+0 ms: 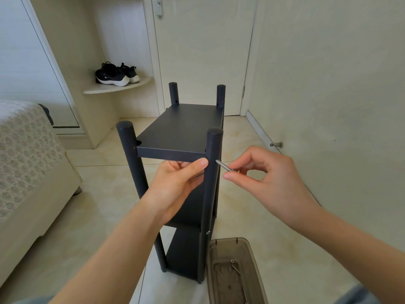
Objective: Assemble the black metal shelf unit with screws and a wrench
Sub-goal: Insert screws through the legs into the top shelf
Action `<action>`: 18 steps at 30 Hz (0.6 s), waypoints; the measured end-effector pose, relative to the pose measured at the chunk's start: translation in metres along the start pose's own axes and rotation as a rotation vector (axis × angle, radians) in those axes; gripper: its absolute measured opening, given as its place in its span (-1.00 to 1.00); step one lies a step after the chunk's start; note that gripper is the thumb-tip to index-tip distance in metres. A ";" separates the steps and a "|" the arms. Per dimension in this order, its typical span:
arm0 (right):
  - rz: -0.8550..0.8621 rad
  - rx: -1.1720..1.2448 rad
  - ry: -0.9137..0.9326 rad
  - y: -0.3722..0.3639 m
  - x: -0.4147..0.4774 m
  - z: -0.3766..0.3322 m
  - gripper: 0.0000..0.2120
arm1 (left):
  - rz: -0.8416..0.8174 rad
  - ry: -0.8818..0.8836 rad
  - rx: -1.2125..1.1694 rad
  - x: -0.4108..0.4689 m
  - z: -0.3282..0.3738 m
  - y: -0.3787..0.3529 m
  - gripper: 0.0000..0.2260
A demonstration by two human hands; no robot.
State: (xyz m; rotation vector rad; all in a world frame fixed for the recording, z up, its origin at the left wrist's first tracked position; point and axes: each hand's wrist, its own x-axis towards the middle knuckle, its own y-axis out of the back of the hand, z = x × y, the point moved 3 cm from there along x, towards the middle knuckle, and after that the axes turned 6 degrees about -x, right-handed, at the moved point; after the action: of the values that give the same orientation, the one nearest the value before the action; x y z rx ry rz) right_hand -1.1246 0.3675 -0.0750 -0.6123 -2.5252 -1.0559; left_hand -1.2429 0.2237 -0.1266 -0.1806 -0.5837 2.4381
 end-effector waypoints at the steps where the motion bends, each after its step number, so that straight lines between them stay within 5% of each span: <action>1: 0.002 0.002 -0.005 0.000 0.000 0.001 -0.90 | 0.002 -0.003 0.015 0.000 0.000 0.000 -0.86; 18: 0.046 -0.070 0.071 -0.007 0.001 -0.002 -0.88 | 0.019 -0.005 0.072 0.001 0.000 0.001 -0.80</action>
State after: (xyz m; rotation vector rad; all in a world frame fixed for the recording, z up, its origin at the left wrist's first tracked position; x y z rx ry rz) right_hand -1.1288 0.3619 -0.0779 -0.6371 -2.4105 -1.1336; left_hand -1.2443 0.2235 -0.1272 -0.1511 -0.4977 2.4741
